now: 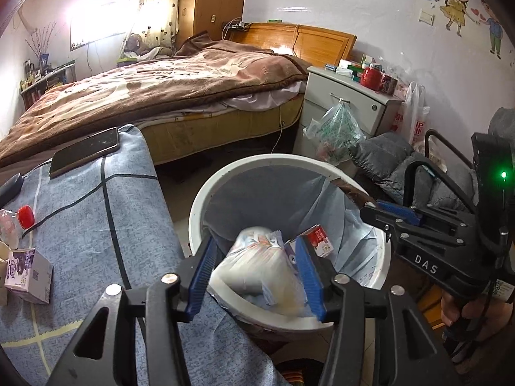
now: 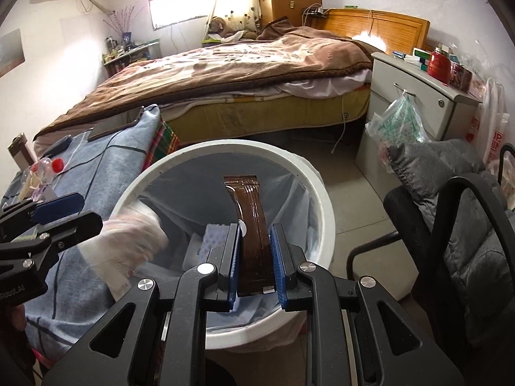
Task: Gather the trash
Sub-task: 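Carry both items over the wastebasket and open both tools to drop them, then move both tools back over the bed toward the remaining trash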
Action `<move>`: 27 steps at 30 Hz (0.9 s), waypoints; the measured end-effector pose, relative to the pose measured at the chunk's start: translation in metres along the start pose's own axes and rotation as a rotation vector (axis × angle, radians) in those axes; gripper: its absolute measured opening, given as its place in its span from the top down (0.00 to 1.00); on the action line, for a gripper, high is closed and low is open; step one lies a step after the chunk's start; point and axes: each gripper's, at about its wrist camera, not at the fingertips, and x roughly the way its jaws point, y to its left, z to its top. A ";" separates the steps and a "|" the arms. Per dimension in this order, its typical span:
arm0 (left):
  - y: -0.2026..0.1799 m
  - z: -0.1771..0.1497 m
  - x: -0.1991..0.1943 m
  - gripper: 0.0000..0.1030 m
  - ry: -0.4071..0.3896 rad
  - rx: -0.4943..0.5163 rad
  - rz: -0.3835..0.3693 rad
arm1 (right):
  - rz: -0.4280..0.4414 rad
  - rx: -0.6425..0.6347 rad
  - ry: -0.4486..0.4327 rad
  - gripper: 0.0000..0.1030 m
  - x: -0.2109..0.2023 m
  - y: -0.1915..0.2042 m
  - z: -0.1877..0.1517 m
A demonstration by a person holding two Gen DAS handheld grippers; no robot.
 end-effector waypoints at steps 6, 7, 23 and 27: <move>0.000 -0.002 -0.002 0.40 -0.004 -0.004 -0.005 | -0.005 0.000 -0.001 0.59 -0.003 0.000 -0.002; 0.001 -0.002 -0.003 0.40 -0.007 -0.009 -0.007 | -0.003 0.000 -0.004 0.56 -0.004 0.000 -0.002; 0.036 -0.014 -0.040 0.38 -0.059 -0.066 0.025 | 0.033 -0.023 -0.057 0.56 -0.016 0.028 0.003; 0.054 -0.021 -0.051 0.38 -0.069 -0.094 0.057 | 0.050 -0.039 -0.065 0.56 -0.016 0.040 0.003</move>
